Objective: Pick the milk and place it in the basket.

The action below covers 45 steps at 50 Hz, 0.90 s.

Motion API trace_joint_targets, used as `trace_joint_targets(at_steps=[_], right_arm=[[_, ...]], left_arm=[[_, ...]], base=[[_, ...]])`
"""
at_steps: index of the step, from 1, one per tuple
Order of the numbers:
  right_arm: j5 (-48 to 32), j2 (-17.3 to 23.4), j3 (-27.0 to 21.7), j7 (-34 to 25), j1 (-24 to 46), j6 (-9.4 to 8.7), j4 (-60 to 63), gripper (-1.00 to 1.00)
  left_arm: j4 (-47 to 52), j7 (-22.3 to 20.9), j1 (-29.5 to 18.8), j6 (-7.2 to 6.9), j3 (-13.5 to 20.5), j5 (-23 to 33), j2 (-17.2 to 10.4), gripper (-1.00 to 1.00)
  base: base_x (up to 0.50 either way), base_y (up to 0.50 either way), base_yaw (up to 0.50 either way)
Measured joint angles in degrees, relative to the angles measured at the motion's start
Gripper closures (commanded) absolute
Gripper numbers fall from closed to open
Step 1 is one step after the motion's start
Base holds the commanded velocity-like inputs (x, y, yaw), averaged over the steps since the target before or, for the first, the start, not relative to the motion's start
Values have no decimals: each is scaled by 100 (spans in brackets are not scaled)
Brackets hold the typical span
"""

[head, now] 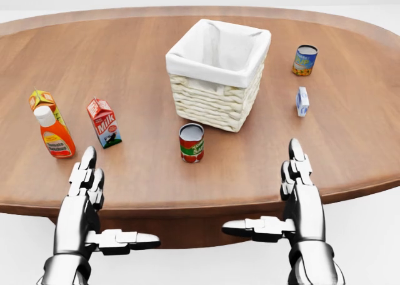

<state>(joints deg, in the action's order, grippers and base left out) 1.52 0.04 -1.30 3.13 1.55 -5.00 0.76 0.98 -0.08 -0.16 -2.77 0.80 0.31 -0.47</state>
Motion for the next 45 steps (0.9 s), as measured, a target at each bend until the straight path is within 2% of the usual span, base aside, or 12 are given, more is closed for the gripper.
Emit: trace_joint_targets(at_steps=[3, 6, 13, 28, 33, 45], right_arm=[[42, -3, -18, 198, 50, 0, 142, -100], [65, -14, -20, 352, 65, 0, 315, -100], [20, -16, 59, 553, 29, 0, 911, -100], [-485, 32, 458, 99, -298, 0, 1858, -100], [-730, 38, 567, -2, -483, 0, 2067, -100], [-1311, 55, 775, -111, -911, 0, 2572, -100]], left_arm=[[115, -33, 23, -146, 24, 21, -24, -100], [258, -111, 81, -195, 22, 52, -46, -100], [624, -228, 283, -147, -19, 261, -62, -100], [1326, -340, 615, -177, -57, 551, -49, -100], [1598, -359, 753, -110, -64, 654, -49, -100], [2344, -370, 1247, 174, -169, 975, -34, -100]], base=[[0, 0, 0], [0, 0, 0], [0, 0, 0], [0, 0, 0], [0, 0, 0], [0, 0, 0]])
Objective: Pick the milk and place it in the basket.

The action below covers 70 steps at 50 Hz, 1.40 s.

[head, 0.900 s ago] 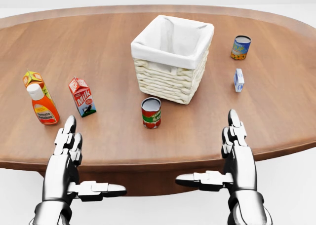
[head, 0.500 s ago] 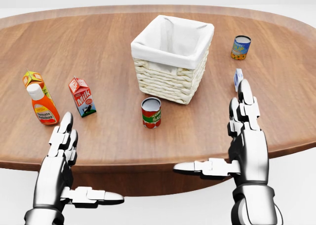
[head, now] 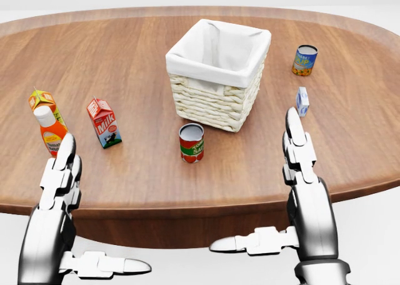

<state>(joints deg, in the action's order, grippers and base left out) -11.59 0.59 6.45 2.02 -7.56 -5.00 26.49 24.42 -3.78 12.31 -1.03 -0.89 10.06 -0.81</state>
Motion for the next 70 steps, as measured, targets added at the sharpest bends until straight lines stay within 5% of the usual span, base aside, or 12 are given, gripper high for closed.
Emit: trace_joint_targets(at_steps=[15, 44, 70], right_arm=[[-569, 38, 131, 75, -434, 0, 710, -100], [-1021, 165, 397, 149, -1047, 0, 1899, -100], [-1108, 247, 524, 119, -1237, 0, 2254, -100]], left_arm=[[776, -24, 508, 200, -88, 207, 10, -100], [2077, -238, 1052, 49, -168, 179, 27, -100], [2269, -175, 1144, 37, -309, 167, -35, -100]], base=[[0, 0, 0], [0, 0, 0], [21, 0, 0]])
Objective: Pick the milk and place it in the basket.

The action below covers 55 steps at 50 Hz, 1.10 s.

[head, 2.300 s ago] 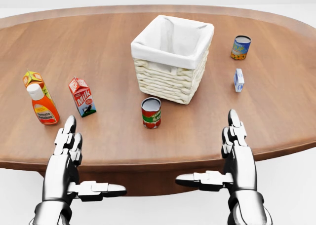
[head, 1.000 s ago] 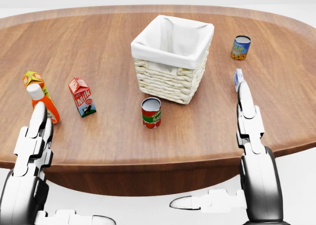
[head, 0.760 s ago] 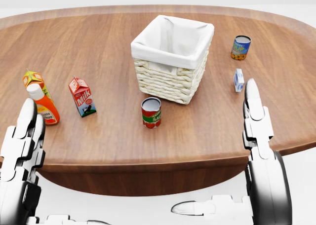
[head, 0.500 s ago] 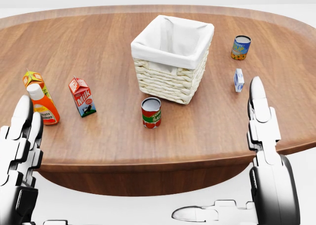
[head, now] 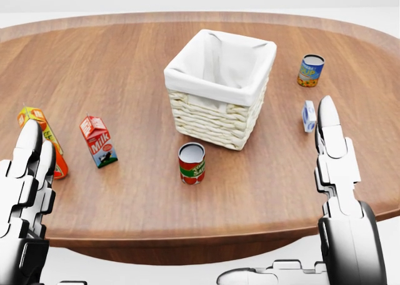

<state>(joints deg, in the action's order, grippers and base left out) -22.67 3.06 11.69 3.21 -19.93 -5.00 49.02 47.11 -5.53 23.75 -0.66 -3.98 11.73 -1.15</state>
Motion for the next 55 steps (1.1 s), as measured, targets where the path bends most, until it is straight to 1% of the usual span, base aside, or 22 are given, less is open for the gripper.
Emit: trace_joint_targets(at_steps=[55], right_arm=[[29, 31, 51, 25, -43, 0, -38, -100]], left_arm=[[-126, 16, -11, 93, -25, 40, -14, -100]], base=[[23, 0, 0]])
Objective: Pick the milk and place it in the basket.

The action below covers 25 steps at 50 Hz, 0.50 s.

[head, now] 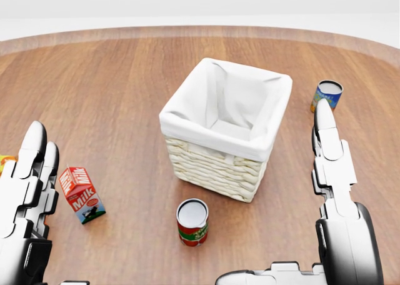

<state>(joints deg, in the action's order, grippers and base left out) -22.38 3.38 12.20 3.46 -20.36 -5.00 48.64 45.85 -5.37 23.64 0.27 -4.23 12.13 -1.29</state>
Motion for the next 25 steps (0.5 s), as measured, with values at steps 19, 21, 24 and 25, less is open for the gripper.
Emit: trace_joint_targets(at_steps=[19, 21, 24, 25], right_arm=[[-4, 13, 20, 7, -6, 0, -21, -100], [-7, 13, 23, 7, -7, 0, -21, -100], [-9, 14, 27, 7, -7, 0, -19, -100], [-10, 15, 28, 8, -8, 0, -19, -100]], left_arm=[[-40, 39, -3, 23, -51, 41, -21, -100], [-41, 42, -2, 24, -55, 43, -23, -100], [-46, 47, -4, 25, -58, 44, -27, -100], [-47, 48, -5, 25, -59, 44, -28, -100]], base=[[23, 0, 0], [23, 0, 0], [22, 0, 0], [23, 0, 0]])
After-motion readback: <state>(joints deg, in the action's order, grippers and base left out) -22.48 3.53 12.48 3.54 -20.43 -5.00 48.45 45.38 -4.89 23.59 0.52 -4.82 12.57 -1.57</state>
